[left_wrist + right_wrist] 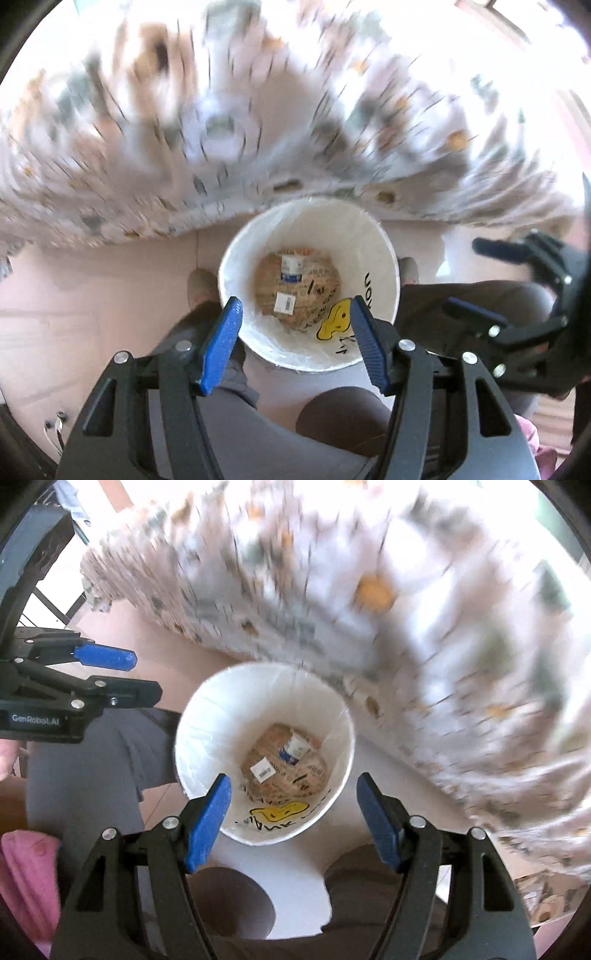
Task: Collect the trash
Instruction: 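Move both tools back toward the items on the bed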
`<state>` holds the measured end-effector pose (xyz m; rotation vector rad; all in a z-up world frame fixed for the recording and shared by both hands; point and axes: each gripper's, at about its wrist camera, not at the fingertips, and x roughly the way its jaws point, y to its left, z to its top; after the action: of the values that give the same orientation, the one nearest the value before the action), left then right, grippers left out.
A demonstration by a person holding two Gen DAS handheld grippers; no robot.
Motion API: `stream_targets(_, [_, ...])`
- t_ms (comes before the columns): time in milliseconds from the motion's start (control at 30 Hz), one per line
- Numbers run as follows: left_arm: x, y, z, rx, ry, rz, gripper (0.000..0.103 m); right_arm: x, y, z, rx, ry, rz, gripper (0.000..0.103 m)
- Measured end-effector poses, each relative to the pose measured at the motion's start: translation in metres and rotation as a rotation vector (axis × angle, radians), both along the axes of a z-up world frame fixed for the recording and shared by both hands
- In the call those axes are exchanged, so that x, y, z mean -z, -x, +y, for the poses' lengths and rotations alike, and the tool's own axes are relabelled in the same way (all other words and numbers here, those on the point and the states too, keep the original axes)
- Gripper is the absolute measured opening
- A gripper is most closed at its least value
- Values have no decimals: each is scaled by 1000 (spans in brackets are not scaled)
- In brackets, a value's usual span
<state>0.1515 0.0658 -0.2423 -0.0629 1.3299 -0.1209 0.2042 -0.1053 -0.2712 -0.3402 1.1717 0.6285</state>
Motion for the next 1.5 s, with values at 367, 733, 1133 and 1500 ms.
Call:
stream_targets(367, [-120, 9, -15, 55, -102, -260, 79, -131, 9, -37, 0, -16, -238, 70])
stream_targets(733, [-218, 7, -28, 97, -147, -449, 84, -264, 3, -76, 43, -123, -422, 77])
stream_targets(1133, [-260, -36, -19, 90, -144, -519, 87, -346, -43, -81, 58, -163, -572, 82])
stream_targets(1500, [-260, -113, -5, 80, -102, -515, 87, -365, -133, -63, 82, -221, -539, 82])
